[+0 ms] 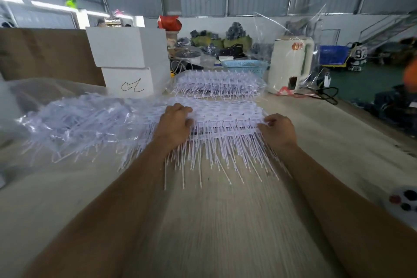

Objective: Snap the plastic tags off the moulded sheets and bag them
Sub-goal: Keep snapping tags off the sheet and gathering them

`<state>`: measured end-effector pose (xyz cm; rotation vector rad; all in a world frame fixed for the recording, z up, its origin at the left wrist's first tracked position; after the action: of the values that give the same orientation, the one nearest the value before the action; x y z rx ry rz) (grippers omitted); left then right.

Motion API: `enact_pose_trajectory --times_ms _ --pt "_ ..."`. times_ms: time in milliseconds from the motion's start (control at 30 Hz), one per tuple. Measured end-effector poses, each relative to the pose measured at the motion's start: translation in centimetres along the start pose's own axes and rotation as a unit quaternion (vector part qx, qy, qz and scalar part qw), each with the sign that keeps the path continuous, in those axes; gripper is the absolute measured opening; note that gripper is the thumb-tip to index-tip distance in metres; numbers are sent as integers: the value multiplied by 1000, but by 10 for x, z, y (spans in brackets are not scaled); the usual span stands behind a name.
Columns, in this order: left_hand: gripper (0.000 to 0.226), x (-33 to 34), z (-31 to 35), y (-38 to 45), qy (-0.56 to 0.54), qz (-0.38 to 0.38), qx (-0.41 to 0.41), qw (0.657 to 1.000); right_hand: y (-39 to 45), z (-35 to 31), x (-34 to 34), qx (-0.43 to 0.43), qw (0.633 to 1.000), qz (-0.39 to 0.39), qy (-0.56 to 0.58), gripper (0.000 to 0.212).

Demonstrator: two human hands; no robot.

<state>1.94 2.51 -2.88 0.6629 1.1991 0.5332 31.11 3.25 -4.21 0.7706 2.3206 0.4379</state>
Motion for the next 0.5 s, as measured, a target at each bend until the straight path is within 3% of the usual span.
enact_pose_trajectory --times_ms 333,500 --pt "39 -2 0 4 43 -9 43 998 2 1 1 51 991 70 105 4" --pt "34 -2 10 -3 70 -41 41 996 -5 -7 -8 -47 987 112 108 4"
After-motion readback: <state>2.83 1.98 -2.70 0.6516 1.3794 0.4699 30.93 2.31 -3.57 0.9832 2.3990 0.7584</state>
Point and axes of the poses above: each hand's wrist, its own y-axis towards the middle knuckle, its own x-axis out of the palm, z = x × y, the point moved 2 cm from there along y, towards the middle knuckle, and after that the axes turned 15 degrees about z, right-handed, at the moved point
